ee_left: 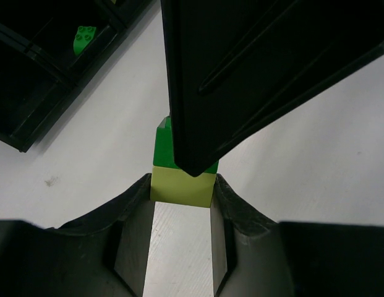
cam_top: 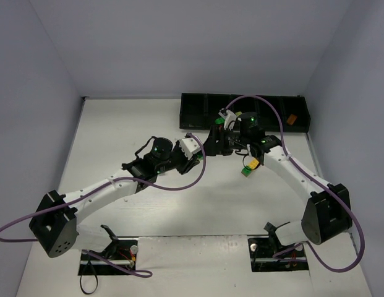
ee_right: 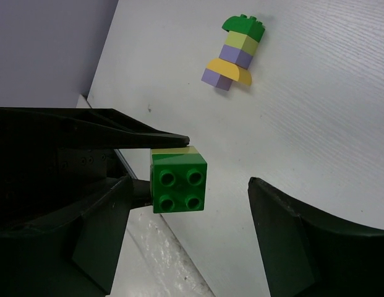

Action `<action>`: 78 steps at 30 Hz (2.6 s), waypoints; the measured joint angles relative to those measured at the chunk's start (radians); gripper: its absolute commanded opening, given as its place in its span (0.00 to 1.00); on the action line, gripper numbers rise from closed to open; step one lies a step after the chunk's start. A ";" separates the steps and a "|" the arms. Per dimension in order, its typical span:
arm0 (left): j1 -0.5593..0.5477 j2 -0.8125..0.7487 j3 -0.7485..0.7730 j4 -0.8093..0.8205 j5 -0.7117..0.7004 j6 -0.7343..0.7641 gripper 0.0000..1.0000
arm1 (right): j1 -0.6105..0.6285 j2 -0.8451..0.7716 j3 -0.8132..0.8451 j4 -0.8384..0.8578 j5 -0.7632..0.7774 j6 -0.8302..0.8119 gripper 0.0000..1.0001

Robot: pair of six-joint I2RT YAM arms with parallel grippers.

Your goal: Sort the legos into containers by color

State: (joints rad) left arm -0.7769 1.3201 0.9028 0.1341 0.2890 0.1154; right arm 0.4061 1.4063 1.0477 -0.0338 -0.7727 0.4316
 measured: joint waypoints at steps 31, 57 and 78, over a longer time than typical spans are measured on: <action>0.000 0.000 -0.016 0.035 -0.010 -0.025 0.00 | 0.007 0.014 0.002 0.043 -0.033 -0.012 0.00; 0.049 -0.021 -0.113 0.070 -0.002 -0.093 0.00 | -0.078 0.018 0.076 0.020 0.190 -0.162 0.00; 0.049 -0.254 -0.138 -0.044 -0.013 -0.148 0.00 | -0.124 0.814 0.771 0.075 0.669 -0.245 0.62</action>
State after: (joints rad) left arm -0.7280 1.0664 0.7650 0.0902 0.2760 -0.0322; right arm 0.2825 2.2204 1.8187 0.0414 -0.1040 0.1867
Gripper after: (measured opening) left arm 0.302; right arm 0.579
